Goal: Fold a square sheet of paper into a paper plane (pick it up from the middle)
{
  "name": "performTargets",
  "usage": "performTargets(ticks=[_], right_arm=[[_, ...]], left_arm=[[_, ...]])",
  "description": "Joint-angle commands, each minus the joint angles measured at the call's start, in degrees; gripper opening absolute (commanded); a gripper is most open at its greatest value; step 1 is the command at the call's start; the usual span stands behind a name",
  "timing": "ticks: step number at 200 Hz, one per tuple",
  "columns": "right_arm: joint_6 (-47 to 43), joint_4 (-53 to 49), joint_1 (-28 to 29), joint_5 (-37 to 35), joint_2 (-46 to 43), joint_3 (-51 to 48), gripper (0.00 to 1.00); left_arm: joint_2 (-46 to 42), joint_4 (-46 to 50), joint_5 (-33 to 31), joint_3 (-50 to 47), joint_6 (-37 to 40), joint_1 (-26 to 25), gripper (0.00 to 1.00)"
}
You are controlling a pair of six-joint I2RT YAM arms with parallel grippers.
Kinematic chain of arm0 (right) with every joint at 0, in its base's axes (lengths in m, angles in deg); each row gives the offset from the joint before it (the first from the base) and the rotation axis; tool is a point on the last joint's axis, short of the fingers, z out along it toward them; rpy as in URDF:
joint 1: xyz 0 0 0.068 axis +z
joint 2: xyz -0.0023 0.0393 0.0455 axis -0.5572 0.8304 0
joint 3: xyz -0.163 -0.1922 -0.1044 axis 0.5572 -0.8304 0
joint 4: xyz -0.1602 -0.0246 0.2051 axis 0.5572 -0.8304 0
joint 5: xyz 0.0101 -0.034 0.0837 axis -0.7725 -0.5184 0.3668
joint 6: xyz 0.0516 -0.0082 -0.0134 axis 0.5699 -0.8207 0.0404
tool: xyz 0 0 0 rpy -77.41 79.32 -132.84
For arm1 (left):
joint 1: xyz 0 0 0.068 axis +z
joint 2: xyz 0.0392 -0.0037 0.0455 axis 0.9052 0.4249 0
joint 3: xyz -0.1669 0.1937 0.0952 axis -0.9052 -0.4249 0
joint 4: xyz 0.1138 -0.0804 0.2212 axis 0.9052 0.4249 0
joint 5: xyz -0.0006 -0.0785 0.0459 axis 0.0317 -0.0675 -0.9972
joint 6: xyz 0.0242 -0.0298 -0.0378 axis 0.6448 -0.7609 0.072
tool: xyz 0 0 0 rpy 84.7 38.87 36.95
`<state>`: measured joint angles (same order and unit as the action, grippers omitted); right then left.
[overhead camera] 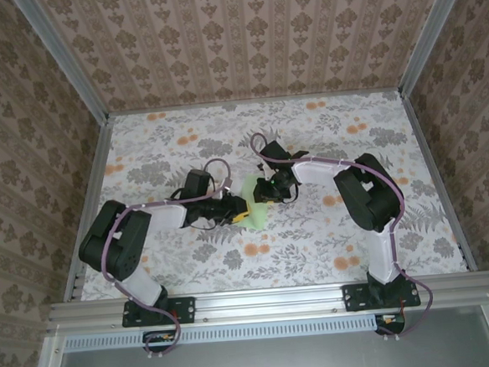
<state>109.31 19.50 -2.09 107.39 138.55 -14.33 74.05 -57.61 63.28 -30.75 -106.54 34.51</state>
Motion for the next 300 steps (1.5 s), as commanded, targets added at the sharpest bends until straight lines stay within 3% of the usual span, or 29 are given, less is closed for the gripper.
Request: performTargets(ticks=[1, 33, 94, 133, 185, 249, 300], right_arm=[[0.4, -2.8, 0.5, -1.7, 4.4, -1.6, 0.27], [0.4, -2.6, 0.8, -1.3, 4.4, -2.1, 0.27], [0.1, -2.8, 0.7, -0.2, 2.6, -1.2, 0.31], [0.3, -2.6, 0.3, 0.9, 1.6, -1.3, 0.33], [0.0, 1.4, -0.7, 4.6, -3.2, -2.3, 0.32], [0.4, 7.1, -1.6, 10.8, -7.3, -6.1, 0.38], [-0.3, 7.0, -1.5, 12.7, -6.2, -7.4, 0.36]], left_arm=[[2.2, -3.7, 0.3, 1.8, -2.3, -0.5, 0.24], [4.3, -5.7, 0.1, 2.6, -3.8, -0.7, 0.26], [6.2, -7.4, -0.2, 3.4, -4.8, -0.8, 0.41], [6.5, -7.4, -0.4, 3.3, -4.8, -0.8, 0.44], [7.0, -6.7, -0.7, 3.0, -4.7, -0.7, 0.31], [7.1, -5.8, -1.1, 2.6, -4.3, -0.5, 0.23], [6.8, -5.8, -1.1, 2.4, -4.0, -0.3, 0.22]])
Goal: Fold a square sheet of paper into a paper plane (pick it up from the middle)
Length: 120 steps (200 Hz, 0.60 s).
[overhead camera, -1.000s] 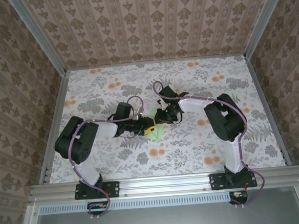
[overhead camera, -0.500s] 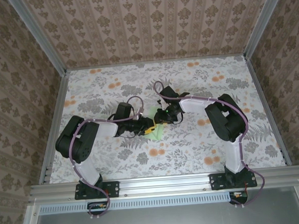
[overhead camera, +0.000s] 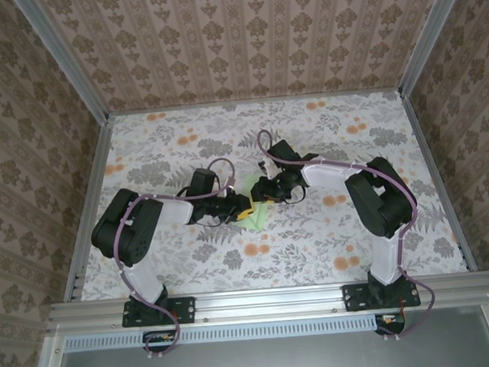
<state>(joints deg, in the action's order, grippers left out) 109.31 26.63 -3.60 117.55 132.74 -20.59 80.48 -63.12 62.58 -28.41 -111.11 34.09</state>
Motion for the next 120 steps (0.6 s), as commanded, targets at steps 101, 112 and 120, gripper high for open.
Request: performTargets(ticks=[101, 112, 120], right_arm=[[-1.8, -1.6, 0.2, 5.6, 1.0, -2.3, 0.27], [-1.8, -1.5, 0.2, 5.7, 1.0, -2.4, 0.22], [-1.8, -1.3, 0.2, 5.8, 0.9, -2.4, 0.18]], left_arm=[[0.2, -0.2, -0.5, 0.2, 0.8, 0.1, 0.16], [0.3, -0.2, -0.6, 0.1, 0.8, 0.1, 0.16], [0.2, -0.3, -0.6, 0.1, 0.7, 0.1, 0.16]])
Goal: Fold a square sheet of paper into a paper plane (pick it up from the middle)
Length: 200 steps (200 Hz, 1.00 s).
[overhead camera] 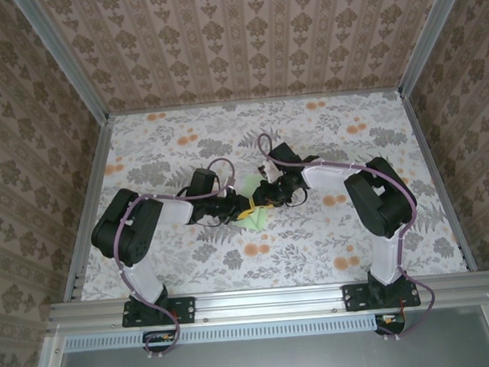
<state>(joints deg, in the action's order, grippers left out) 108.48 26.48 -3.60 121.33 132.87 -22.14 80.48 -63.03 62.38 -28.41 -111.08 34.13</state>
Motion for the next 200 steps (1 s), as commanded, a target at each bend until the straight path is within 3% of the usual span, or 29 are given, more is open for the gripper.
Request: performTargets(ticks=[1, 16, 37, 200], right_arm=[[-0.9, -1.2, 0.2, 2.0, 0.8, -0.9, 0.18], [-1.3, -1.6, 0.2, 1.3, 0.9, -0.6, 0.08], [-2.2, -3.0, 0.2, -1.0, 0.9, -0.1, 0.06], [-5.4, -7.8, 0.2, -7.3, 3.2, 4.5, 0.07]], left_arm=[[0.2, -0.4, -0.3, 0.2, 0.7, 0.0, 0.16], [0.1, -0.8, -0.1, 0.1, 0.5, 0.0, 0.16], [-0.5, -1.0, 0.2, 0.1, 0.4, 0.0, 0.17], [1.4, 0.1, 0.7, 2.8, 2.1, -2.1, 0.19]])
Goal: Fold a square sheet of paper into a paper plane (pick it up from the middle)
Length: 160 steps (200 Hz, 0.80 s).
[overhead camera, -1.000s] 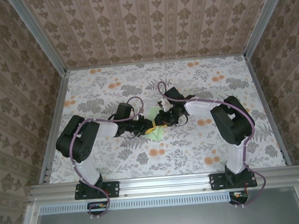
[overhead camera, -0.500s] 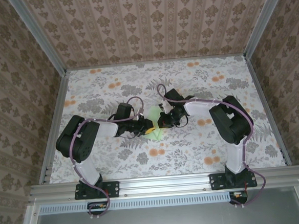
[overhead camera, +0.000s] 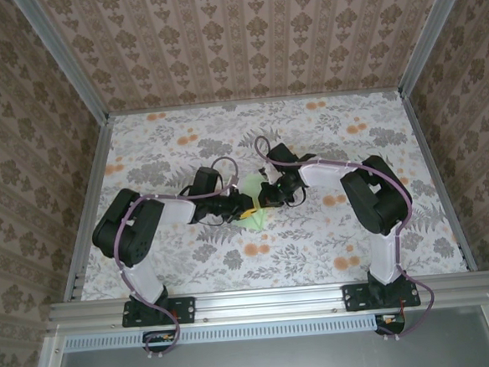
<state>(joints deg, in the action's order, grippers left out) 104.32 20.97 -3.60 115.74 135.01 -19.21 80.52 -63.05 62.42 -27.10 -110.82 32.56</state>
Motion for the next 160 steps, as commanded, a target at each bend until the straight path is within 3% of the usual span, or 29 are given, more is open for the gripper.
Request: performTargets(ticks=[1, 160], right_arm=[[-1.2, -2.3, 0.2, -1.7, 1.1, 1.6, 0.07], [-1.7, -4.0, 0.1, -4.0, 2.3, 3.4, 0.08]], left_arm=[[1.3, 0.1, 0.7, 1.5, 1.9, -0.6, 0.19], [2.3, 2.5, 0.2, 3.1, 2.9, -1.6, 0.19]])
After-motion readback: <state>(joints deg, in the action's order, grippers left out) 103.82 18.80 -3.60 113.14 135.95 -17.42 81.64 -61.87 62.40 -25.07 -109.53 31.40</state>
